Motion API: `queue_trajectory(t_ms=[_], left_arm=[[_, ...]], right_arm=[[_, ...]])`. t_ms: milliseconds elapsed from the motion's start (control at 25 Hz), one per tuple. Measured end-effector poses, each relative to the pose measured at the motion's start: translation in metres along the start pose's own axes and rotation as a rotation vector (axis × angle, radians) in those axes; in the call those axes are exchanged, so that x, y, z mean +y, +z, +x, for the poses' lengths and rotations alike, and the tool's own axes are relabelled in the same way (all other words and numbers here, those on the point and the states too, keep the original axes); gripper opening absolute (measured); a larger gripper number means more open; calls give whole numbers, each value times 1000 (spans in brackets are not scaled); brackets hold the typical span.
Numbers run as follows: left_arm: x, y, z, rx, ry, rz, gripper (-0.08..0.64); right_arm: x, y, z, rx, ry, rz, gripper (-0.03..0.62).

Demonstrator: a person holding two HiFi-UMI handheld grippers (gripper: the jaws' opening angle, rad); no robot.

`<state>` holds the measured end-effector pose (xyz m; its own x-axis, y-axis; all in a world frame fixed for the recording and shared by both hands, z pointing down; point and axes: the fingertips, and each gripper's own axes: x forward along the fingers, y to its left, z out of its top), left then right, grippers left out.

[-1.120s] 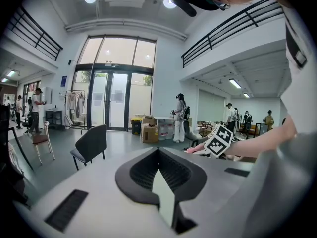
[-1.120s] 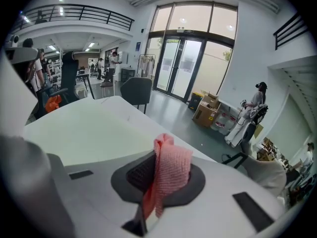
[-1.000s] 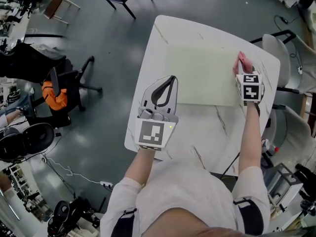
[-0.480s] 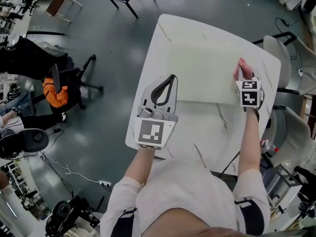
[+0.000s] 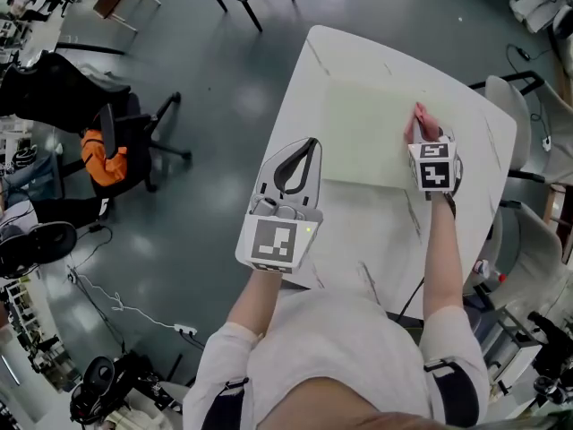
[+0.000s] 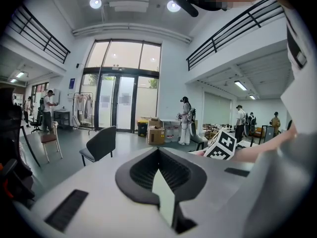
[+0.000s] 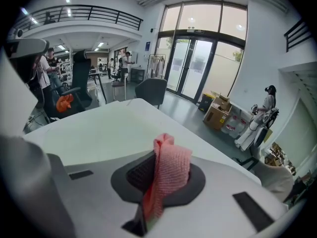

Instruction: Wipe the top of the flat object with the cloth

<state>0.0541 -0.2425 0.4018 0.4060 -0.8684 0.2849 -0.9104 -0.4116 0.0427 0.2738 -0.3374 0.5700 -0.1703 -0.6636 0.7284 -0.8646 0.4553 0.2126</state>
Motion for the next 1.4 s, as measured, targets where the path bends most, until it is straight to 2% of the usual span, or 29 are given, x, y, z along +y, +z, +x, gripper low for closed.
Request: queue_trajectory(t_ms=[800, 1000, 1400], left_arm=[[81, -8, -53, -35, 81, -41, 15], [91, -9, -61, -27, 88, -41, 15], [78, -6, -56, -31, 61, -31, 14]], right_arm=[[162, 86, 27, -52, 162, -115, 29], [176, 92, 25, -52, 178, -129, 29], [187, 84, 14, -58, 209, -150, 30]])
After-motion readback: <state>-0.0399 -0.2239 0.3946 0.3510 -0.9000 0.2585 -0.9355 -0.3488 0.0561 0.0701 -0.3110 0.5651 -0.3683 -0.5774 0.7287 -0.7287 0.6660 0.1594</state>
